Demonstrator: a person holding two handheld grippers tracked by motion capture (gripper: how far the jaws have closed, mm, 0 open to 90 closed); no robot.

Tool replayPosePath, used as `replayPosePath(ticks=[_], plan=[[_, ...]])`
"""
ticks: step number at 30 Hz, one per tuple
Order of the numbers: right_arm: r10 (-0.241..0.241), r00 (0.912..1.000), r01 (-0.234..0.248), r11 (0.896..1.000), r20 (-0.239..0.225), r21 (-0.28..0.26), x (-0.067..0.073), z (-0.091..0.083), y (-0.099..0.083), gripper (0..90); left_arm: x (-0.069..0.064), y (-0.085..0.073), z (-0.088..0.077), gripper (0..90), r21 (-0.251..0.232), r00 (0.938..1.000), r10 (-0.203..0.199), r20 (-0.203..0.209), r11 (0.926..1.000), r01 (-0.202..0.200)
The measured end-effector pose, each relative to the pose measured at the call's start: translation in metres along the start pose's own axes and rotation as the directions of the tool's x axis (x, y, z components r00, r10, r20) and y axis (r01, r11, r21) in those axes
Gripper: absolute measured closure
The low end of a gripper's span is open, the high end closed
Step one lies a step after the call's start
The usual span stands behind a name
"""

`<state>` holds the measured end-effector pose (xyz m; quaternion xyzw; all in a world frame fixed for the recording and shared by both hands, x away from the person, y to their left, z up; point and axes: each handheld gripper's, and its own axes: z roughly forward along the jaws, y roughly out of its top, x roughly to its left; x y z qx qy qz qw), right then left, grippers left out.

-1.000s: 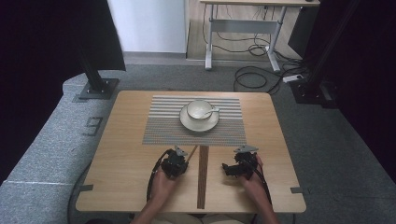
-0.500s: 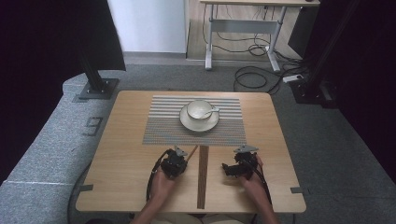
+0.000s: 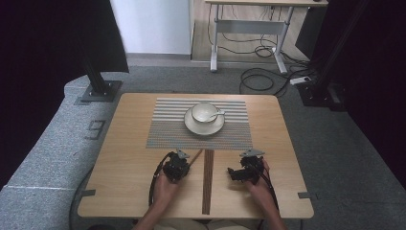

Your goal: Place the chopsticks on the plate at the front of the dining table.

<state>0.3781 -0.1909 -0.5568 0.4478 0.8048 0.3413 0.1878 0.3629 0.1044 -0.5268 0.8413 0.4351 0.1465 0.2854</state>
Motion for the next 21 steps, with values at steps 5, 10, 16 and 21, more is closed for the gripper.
replayPosePath(ticks=[5, 10, 16, 21], plan=[[0.001, 1.0, -0.001, 1.0, 0.0, 0.0, 0.0, 0.0, 0.0, 0.0, 0.002, 0.001, -0.001, 84.6, -0.005, 1.0, -0.009, -0.005, 0.9999, 0.009], [0.0, 1.0, 0.0, 1.0, 0.0, 0.0, 0.0, 0.0, 0.0, 0.0, 0.006, 0.002, -0.003, 84.6, -0.01, 0.9998, -0.02, -0.008, 0.9997, 0.02], [-0.001, 1.0, 0.001, 1.0, 0.0, 0.0, 0.0, 0.0, 0.0, 0.0, 0.011, 0.007, -0.007, 84.5, -0.023, 0.9994, -0.032, -0.014, 0.9992, 0.032], [-0.001, 1.0, 0.001, 1.0, 0.0, 0.0, 0.0, 0.0, 0.0, 0.0, 0.014, 0.01, -0.009, 84.5, -0.028, 0.9993, -0.034, -0.017, 0.9991, 0.033]])
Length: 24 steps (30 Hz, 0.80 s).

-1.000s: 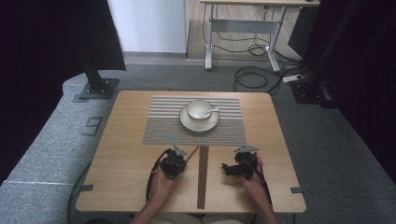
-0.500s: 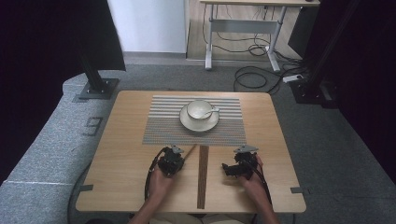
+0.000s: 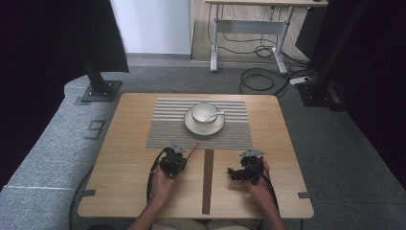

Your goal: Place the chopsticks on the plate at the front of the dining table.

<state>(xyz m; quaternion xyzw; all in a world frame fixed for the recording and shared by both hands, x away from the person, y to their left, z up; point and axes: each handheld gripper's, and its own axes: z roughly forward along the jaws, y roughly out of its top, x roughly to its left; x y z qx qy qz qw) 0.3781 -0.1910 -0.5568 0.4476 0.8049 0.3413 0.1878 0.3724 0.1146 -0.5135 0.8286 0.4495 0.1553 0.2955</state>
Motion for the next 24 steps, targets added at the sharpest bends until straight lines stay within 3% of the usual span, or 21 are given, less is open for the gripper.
replayPosePath(ticks=[24], plan=[[0.0, 1.0, 0.0, 1.0, 0.0, 0.0, 0.0, 0.0, 0.0, 0.0, 0.02, 0.013, -0.004, 84.6, -0.011, 0.999, -0.038, -0.021, 0.9992, 0.038]])
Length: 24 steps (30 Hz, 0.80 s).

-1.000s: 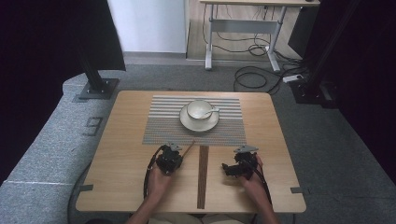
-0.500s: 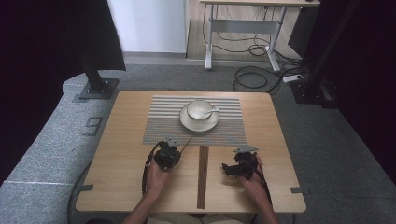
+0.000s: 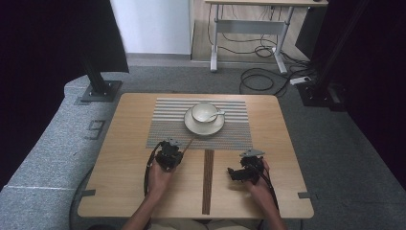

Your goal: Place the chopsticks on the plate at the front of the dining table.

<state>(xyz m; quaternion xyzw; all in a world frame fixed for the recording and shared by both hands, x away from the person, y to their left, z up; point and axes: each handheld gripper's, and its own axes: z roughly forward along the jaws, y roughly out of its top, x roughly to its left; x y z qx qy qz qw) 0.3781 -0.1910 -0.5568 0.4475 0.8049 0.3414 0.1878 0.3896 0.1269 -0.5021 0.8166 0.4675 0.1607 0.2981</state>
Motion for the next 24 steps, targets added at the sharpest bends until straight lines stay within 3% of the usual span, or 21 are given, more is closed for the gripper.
replayPosePath(ticks=[14, 24], plan=[[0.0, 1.0, 0.0, 1.0, 0.0, 0.0, 0.0, 0.0, 0.0, 0.0, 0.01, 0.011, -0.002, 84.6, -0.006, 0.9998, -0.012, -0.018, 0.9999, 0.012], [0.0, 1.0, 0.0, 1.0, 0.0, 0.0, 0.0, 0.0, 0.0, 0.0, 0.019, 0.017, -0.001, 84.7, -0.017, 0.9981, -0.06, -0.013, 0.9981, 0.06]])
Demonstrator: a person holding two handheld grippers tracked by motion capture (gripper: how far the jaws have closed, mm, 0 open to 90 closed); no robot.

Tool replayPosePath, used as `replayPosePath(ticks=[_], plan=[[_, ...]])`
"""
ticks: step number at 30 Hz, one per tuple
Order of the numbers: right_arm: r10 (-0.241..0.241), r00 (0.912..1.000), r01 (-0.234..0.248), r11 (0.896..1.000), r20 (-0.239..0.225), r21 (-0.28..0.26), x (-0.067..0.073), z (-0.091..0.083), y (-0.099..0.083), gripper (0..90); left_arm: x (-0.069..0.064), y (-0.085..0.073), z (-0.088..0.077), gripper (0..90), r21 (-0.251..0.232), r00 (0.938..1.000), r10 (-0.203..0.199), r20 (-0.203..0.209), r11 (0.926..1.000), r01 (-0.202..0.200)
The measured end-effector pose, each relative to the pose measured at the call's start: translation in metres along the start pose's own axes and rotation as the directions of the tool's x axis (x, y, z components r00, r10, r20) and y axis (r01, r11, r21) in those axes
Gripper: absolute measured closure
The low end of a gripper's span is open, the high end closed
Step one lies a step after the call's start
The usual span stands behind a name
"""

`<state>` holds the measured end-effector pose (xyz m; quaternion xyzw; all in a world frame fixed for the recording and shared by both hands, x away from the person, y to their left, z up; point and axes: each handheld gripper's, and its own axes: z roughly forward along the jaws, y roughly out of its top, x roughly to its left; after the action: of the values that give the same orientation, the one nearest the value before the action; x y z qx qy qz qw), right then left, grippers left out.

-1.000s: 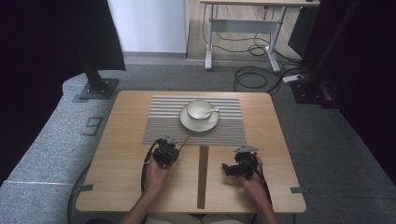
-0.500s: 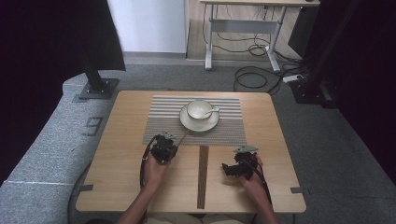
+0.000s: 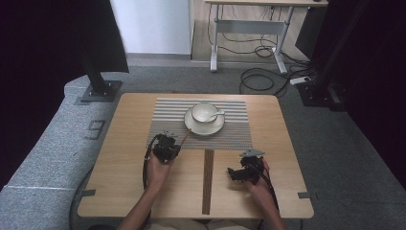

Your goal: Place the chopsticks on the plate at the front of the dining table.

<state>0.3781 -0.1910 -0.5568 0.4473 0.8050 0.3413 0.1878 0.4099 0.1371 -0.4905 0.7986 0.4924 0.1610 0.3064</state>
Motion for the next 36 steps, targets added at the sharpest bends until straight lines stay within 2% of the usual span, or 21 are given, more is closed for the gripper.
replayPosePath(ticks=[10, 19, 27, 36], plan=[[0.0, 1.0, 0.0, 1.0, 0.0, 0.0, 0.0, 0.0, 0.0, 0.0, 0.007, 0.009, 0.0, 84.7, -0.013, 0.9992, -0.039, 0.006, 0.9992, 0.039], [0.0, 1.0, 0.0, 1.0, 0.0, 0.0, 0.0, 0.0, 0.0, 0.0, 0.014, 0.015, 0.002, 84.6, -0.024, 0.9954, -0.092, 0.028, 0.9954, 0.093], [0.0, 1.0, 0.0, 1.0, 0.0, 0.0, 0.0, 0.0, 0.0, 0.0, 0.019, 0.022, 0.005, 84.7, -0.038, 0.9902, -0.139, 0.015, 0.9895, 0.14], [0.0, 1.0, 0.0, 1.0, 0.0, 0.0, 0.0, 0.0, 0.0, 0.0, 0.018, 0.031, 0.009, 84.6, -0.05, 0.9852, -0.171, -0.003, 0.984, 0.171]])
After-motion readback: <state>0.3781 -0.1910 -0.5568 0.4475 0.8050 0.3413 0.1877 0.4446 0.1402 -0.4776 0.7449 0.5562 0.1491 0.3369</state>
